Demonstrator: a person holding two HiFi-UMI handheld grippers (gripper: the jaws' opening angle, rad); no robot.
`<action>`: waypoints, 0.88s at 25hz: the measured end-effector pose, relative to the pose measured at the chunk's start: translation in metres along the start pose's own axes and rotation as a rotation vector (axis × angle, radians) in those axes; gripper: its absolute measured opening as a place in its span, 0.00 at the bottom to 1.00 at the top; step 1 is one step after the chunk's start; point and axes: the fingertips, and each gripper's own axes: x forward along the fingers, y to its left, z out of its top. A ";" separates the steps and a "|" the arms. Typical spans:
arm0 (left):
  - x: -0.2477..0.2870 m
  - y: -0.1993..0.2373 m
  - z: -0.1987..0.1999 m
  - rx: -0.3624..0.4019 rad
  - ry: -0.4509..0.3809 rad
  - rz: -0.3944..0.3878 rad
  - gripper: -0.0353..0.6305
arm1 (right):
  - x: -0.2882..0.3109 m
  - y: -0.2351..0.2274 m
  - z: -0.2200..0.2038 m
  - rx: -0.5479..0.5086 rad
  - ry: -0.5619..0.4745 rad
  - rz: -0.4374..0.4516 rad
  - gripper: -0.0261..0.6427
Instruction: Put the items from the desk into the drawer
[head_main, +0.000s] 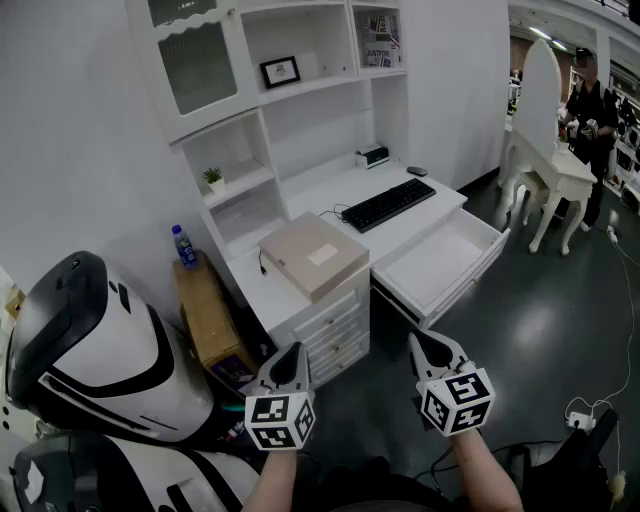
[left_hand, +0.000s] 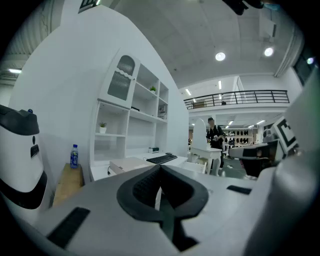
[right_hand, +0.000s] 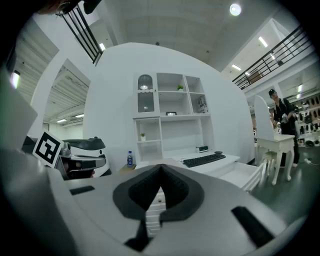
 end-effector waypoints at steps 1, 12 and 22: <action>0.002 -0.001 0.001 0.002 -0.001 -0.002 0.07 | 0.001 -0.001 0.000 0.002 0.000 0.001 0.04; 0.021 -0.001 -0.002 -0.017 -0.006 0.007 0.08 | 0.010 -0.023 -0.006 0.062 -0.008 -0.013 0.04; 0.028 0.002 -0.008 -0.056 0.014 0.038 0.19 | 0.020 -0.031 -0.006 0.140 -0.006 0.049 0.12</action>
